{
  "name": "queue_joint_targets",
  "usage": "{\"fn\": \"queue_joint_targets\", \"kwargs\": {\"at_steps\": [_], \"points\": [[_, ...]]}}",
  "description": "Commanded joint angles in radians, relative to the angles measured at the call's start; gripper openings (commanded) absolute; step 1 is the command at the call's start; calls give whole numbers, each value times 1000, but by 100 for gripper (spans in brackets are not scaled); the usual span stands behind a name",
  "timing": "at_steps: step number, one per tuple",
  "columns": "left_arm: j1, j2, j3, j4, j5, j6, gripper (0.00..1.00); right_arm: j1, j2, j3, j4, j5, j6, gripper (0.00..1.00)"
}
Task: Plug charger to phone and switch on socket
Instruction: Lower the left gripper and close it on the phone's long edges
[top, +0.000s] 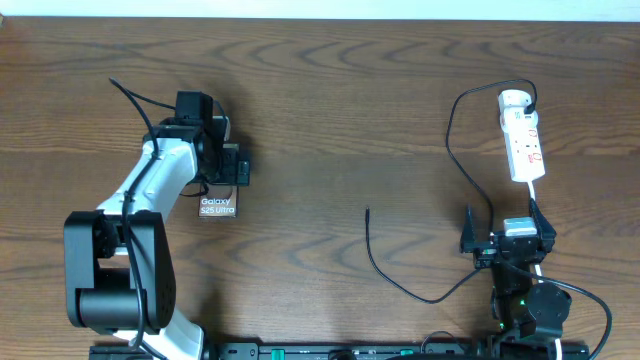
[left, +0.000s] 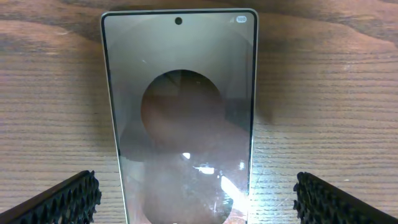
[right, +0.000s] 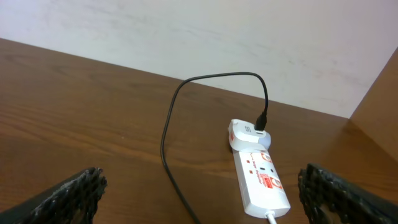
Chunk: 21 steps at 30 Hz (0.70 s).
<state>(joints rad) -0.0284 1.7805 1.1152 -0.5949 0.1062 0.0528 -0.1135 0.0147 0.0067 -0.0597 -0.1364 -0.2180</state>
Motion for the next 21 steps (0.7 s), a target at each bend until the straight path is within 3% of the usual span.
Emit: {"fn": "queue_joint_targets", "kwargs": {"at_steps": [1, 21], "points": [[1, 17, -5, -5, 4, 6, 99, 10, -6, -1, -5, 7, 8, 99], [1, 18, -52, 44, 5, 6, 99, 10, -6, -1, -5, 7, 8, 99]]}}
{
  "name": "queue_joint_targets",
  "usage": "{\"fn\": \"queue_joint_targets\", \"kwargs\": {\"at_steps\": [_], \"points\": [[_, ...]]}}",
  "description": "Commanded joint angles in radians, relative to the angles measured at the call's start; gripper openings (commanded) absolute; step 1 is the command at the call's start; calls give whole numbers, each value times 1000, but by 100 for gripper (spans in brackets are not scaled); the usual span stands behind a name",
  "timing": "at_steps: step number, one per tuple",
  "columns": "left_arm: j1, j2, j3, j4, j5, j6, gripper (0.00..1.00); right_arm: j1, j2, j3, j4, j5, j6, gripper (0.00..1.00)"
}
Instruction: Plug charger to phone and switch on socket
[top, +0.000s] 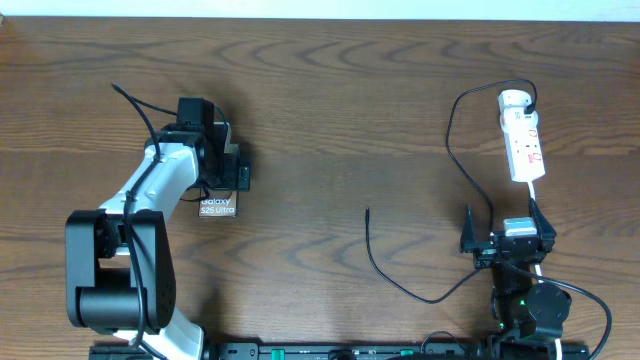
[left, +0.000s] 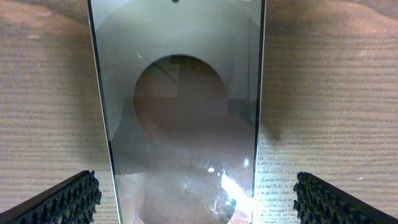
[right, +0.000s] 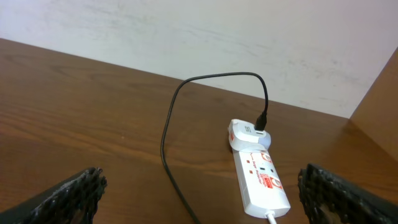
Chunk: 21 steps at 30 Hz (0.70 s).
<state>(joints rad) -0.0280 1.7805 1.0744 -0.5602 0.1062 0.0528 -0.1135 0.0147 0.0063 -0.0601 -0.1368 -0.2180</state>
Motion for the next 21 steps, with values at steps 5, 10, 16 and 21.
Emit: {"fn": "queue_joint_targets", "kwargs": {"at_steps": [5, 10, 16, 21], "points": [[0, 19, -24, 33, 5, 6, 99, 10, -6, -1, -4, 7, 8, 99], [0, 23, -24, 33, 5, 7, 99, 10, -6, -1, -4, 7, 8, 99], [0, 44, -24, 33, 5, 7, 99, 10, -6, -1, -4, 7, 8, 99], [0, 50, -24, 32, 5, 7, 99, 10, -6, -1, -4, 7, 8, 99]]}}
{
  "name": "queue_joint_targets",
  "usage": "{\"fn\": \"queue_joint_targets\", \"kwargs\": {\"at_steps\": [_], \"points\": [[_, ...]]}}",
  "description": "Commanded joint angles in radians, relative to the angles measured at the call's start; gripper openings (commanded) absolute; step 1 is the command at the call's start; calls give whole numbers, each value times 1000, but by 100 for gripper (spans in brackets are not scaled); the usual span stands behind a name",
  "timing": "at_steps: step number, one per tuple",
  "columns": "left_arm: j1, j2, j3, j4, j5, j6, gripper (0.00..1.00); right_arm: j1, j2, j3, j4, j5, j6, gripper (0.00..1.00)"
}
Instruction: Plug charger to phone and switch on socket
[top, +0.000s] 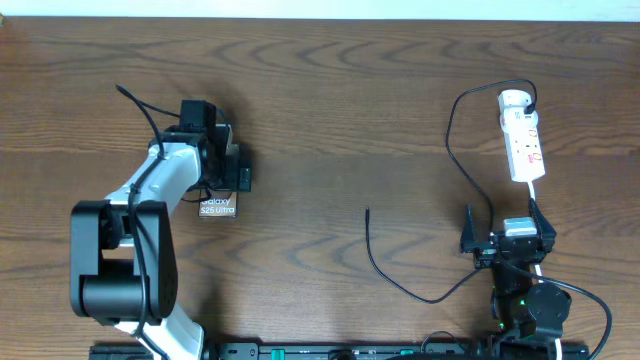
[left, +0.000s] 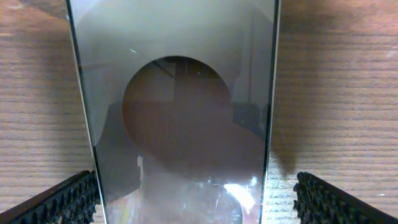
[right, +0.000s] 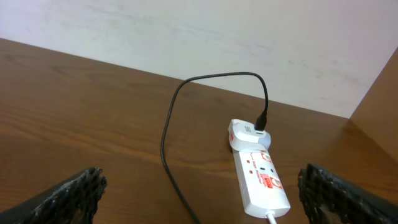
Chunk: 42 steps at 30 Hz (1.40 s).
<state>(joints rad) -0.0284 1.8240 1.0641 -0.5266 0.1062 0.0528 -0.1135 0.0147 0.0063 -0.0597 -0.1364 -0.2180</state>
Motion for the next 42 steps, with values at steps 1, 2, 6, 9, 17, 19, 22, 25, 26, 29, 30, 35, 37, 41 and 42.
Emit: {"fn": "queue_joint_targets", "kwargs": {"at_steps": [1, 2, 6, 9, 17, 19, 22, 25, 26, 29, 30, 35, 37, 41, 42], "points": [[1, 7, -14, -2, 5, 7, 99, 10, -6, -1, -5, 7, 8, 99], [1, 7, -14, -2, 5, 7, 99, 10, -6, -1, -5, 7, 8, 99], [1, 10, -14, -2, 5, 7, 99, 10, -6, -1, -5, 7, 8, 99], [1, 19, -14, -2, 0, 7, 99, 10, -6, -1, -4, 7, 8, 99], [1, 33, -14, -2, -14, 7, 99, 10, -6, -1, -5, 7, 8, 99], [1, 33, -14, -2, -14, 7, 99, 10, -6, -1, -5, 7, 8, 99], [1, 33, -14, -2, -14, 7, 99, 10, -6, -1, -4, 7, 8, 99], [1, 33, -14, -2, -14, 7, 99, 10, -6, -1, -5, 7, 8, 99], [1, 33, -14, -2, -14, 7, 99, 10, -6, -1, -5, 7, 8, 99], [1, 33, -14, -2, -14, 7, 99, 10, -6, -1, -5, 7, 8, 99], [1, 33, -14, -2, -14, 7, 99, 10, -6, -1, -5, 7, 8, 99], [1, 33, -14, -2, -14, 7, 99, 10, -6, -1, -5, 7, 8, 99], [1, 33, -14, -2, -14, 7, 100, 10, -6, -1, -5, 7, 8, 99], [1, 33, -14, -2, -14, 7, 96, 10, -6, -1, -5, 7, 8, 99], [1, 33, -14, -2, -14, 7, 96, 10, -6, -1, -5, 7, 8, 99]]}}
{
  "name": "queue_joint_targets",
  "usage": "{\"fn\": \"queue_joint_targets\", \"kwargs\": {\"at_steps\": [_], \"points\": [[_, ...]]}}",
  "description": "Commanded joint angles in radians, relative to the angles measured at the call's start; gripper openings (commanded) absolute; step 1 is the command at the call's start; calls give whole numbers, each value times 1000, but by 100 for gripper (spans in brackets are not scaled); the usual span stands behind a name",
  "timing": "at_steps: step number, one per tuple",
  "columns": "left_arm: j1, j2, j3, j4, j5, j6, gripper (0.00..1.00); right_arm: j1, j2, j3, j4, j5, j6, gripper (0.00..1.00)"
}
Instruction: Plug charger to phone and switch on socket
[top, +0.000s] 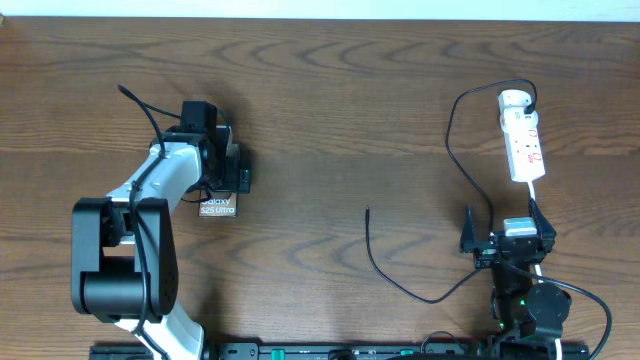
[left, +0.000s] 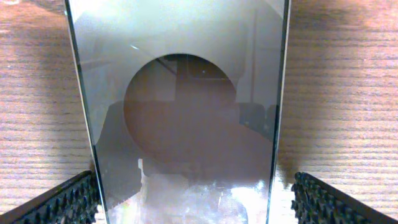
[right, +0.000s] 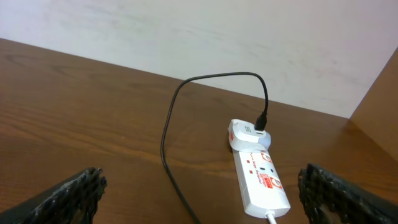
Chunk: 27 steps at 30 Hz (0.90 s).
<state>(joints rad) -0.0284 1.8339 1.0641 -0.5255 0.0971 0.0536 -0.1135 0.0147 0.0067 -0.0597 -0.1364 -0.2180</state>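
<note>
The phone (left: 183, 118) lies face up on the table, its glass filling the left wrist view. In the overhead view only its end labelled "Galaxy S25 Ultra" (top: 217, 207) shows from under the left arm. My left gripper (left: 196, 208) (top: 228, 172) is open, one finger on each side of the phone. A white socket strip (top: 523, 142) (right: 260, 180) lies at the far right with the charger plug (right: 249, 132) in it. The black cable (top: 455, 150) loops to a free end (top: 367, 211) mid-table. My right gripper (top: 503, 225) (right: 205, 199) is open, short of the strip.
The brown wooden table (top: 320, 110) carries nothing else. A pale wall (right: 217, 31) runs behind the table's far edge. The strip's own white lead (top: 538, 190) runs down toward the right arm's base.
The phone looks slightly larger in the left wrist view, so my left gripper sits a little closer to it. The right arm, the strip and the cable are unchanged.
At first the phone's top edge and camera hole showed in the left wrist view, with the open left gripper above it. At each later moment the gripper was closer and the phone filled more of the view. The right gripper stayed open and still throughout.
</note>
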Motion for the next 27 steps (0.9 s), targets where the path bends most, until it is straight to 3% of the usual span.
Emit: {"fn": "queue_joint_targets", "kwargs": {"at_steps": [1, 27], "points": [[1, 23, -14, -3, -5, 6, 96, 10, -6, -1, -5, 7, 8, 99], [1, 23, -14, -7, -20, 6, 81, 10, -6, -1, -4, 7, 8, 99]]}}
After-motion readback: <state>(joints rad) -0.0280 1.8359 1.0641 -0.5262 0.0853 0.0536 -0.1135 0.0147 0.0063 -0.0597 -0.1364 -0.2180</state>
